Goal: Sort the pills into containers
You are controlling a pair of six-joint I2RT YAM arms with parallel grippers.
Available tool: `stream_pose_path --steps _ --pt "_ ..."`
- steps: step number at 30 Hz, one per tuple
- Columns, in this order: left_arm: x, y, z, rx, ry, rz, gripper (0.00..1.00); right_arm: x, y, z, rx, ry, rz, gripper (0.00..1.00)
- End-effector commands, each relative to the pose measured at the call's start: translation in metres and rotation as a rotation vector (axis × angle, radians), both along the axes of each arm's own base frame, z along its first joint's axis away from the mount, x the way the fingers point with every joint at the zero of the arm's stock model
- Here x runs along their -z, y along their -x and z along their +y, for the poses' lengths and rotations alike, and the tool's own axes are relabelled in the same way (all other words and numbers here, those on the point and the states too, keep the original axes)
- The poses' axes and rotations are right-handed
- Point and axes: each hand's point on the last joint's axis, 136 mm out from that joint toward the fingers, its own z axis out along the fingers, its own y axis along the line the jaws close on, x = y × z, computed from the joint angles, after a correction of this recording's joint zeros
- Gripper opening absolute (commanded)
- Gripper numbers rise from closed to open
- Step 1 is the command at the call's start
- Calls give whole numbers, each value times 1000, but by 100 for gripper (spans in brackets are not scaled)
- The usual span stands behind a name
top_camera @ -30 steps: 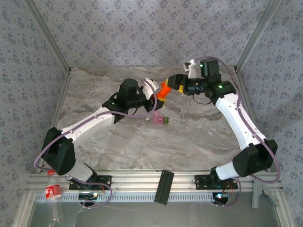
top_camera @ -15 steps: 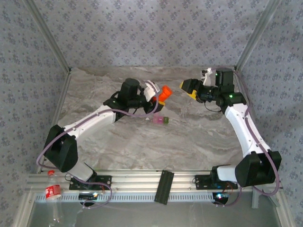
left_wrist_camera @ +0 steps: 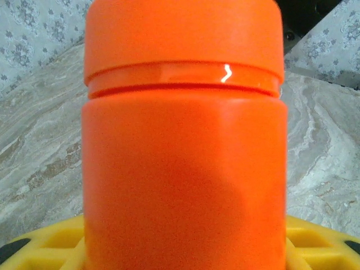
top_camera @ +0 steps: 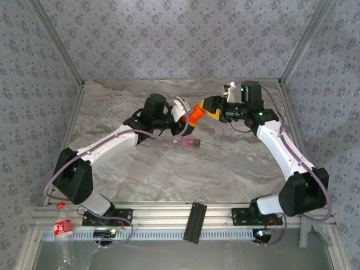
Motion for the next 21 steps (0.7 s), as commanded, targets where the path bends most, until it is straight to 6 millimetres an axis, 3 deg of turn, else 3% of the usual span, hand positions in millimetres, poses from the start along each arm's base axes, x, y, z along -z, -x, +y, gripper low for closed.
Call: stream_pose_path --steps 1,16,21 --pt "-18 -2 -5 19 44 -27 0 -13 -2 11 -31 -20 -31 72" --pt "-17 -4 -5 8 45 -22 0 -22 4 22 -59 -24 -49 71" --pt "-19 -4 -5 6 49 -22 0 -20 7 25 -73 -20 -49 64"
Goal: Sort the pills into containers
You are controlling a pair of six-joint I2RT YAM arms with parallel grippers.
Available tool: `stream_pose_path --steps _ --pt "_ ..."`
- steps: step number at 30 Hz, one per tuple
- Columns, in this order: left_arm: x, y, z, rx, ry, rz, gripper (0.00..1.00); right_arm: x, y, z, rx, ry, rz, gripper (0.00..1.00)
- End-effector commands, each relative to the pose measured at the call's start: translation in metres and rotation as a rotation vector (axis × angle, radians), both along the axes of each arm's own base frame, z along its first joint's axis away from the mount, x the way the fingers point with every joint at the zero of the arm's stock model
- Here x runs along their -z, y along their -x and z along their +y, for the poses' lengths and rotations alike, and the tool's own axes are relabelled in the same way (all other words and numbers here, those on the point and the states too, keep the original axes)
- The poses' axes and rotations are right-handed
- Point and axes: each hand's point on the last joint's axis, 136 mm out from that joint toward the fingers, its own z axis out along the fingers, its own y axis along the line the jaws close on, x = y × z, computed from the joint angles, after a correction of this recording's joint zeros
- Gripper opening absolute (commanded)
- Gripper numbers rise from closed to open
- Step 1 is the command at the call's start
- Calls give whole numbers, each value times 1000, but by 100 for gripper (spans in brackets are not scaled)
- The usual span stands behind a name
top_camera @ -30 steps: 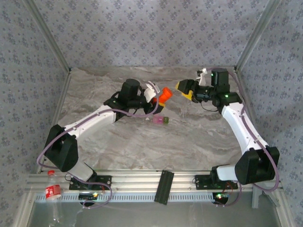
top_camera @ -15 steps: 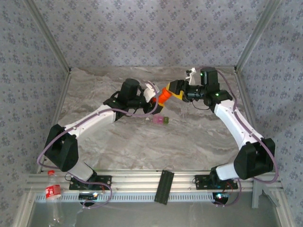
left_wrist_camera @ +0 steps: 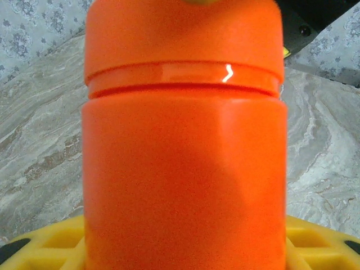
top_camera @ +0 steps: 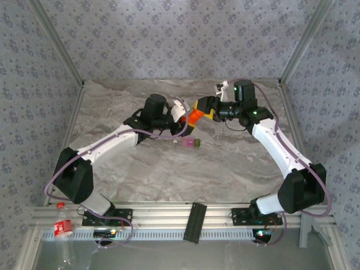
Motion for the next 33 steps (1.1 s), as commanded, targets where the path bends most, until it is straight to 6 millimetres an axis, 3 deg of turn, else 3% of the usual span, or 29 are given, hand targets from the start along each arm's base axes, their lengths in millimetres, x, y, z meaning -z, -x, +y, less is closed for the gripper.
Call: stream_pose_path --steps 1,9,16,19,21,26,29,33 --pt "-25 -3 -6 12 59 -46 0 -15 3 5 -27 -15 -27 60" --pt "-32 -1 -5 11 70 -56 0 -10 9 7 -81 3 -54 42" --pt "-44 8 -5 45 102 -51 0 -18 25 3 -327 19 -400 40" --pt "-48 11 -5 55 118 -47 0 -21 22 0 -351 5 -457 41" --pt "-49 12 -4 52 115 -47 0 -23 19 -1 -345 -15 -438 45" --pt "-45 10 0 33 94 -67 0 -30 5 -13 -184 -23 -324 73" --pt "-42 5 3 7 75 -86 0 -36 -6 -28 -26 -68 -194 76" --pt "-38 -2 6 -25 48 -118 0 -18 -14 -48 194 0 -15 77"
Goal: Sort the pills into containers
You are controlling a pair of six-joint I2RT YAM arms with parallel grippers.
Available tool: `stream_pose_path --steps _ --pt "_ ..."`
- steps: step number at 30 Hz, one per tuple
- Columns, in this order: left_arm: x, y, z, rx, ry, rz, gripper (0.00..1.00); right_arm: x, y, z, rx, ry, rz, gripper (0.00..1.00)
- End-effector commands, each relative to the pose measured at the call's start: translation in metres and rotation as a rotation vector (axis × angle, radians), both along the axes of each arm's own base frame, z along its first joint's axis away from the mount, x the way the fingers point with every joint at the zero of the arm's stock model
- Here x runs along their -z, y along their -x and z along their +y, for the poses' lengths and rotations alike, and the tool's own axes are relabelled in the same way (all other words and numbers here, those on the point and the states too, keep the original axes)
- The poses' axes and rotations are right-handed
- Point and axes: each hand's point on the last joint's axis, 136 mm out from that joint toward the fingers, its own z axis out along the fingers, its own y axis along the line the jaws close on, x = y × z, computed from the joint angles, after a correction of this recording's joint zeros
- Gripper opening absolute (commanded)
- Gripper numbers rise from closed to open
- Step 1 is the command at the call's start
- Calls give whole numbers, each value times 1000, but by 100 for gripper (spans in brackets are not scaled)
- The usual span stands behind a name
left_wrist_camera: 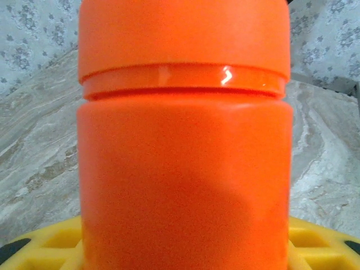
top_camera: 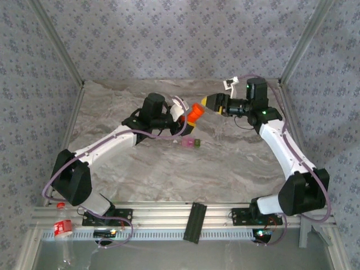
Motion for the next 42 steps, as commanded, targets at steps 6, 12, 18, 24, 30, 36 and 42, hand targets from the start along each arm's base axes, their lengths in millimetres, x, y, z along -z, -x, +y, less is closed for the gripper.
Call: stream_pose_path --steps 6,12,18,24,30,36,42 --pt "-23 -8 8 -41 0 -116 0 2 -5 -7 242 -6 173 76" --pt "-20 -6 8 -35 -7 -107 0 -2 -5 15 193 4 158 75" --pt "-19 -5 8 -32 -5 -102 0 1 -3 33 156 15 152 73" --pt "-20 -5 7 -32 -2 -103 0 5 -1 43 130 20 158 67" --pt "-22 -6 8 -37 3 -103 0 12 2 43 112 34 161 48" --pt "-27 -1 8 -22 31 -94 0 -1 -3 38 40 -25 7 41" --pt "-37 11 5 33 94 -41 0 -2 16 40 -233 -37 -259 44"
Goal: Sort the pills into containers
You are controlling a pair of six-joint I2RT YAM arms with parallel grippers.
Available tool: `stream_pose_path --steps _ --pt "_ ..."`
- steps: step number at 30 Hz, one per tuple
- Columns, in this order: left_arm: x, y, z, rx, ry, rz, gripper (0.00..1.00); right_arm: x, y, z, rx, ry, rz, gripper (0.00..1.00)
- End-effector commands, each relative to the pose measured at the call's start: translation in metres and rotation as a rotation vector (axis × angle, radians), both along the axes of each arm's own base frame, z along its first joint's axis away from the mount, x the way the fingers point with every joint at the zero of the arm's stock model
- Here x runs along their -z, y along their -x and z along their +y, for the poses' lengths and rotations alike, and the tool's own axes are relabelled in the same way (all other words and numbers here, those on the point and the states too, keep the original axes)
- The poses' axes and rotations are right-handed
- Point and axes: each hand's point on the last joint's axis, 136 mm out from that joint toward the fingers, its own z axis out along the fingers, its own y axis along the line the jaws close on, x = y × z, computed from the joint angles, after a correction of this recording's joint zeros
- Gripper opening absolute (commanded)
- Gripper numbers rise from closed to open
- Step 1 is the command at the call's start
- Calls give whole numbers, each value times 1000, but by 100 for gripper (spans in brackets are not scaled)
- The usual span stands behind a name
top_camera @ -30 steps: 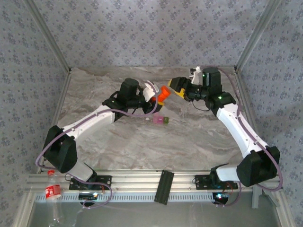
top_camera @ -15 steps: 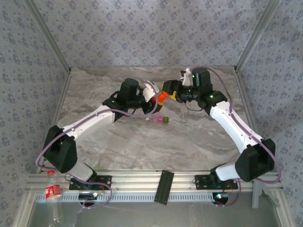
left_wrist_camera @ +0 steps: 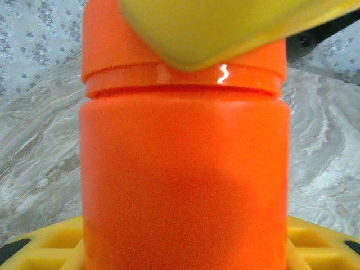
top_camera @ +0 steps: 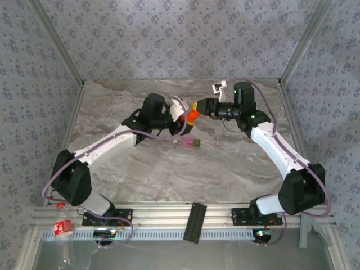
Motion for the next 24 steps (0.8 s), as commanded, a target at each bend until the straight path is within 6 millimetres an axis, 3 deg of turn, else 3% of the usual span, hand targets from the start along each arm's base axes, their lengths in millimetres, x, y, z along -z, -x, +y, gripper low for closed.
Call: stream_pose_path --steps 1,5,8,11,14,18,20,22,24 --pt "-41 17 0 67 122 -23 0 -13 7 0 -163 -31 -207 44" --pt "-40 17 -2 71 128 -10 0 -14 1 -2 -155 -66 -176 50" --pt "-36 11 0 41 113 -21 0 -23 -3 -10 -86 -77 -152 71" --pt "-30 2 4 -5 80 -46 0 -34 -10 -28 32 -92 -88 78" --pt "-25 -3 7 -27 48 -74 0 -37 -15 -47 160 -98 10 80" --pt "-20 -6 7 -30 18 -85 0 -12 -19 -66 331 -23 191 80" --pt "-18 -7 7 -29 11 -86 0 -4 -19 -67 361 -13 243 80" --pt "-17 -7 6 -25 6 -83 0 -19 -19 -59 358 -22 216 80" --pt "-16 -7 6 -22 3 -78 0 -19 -19 -51 347 -12 210 81"
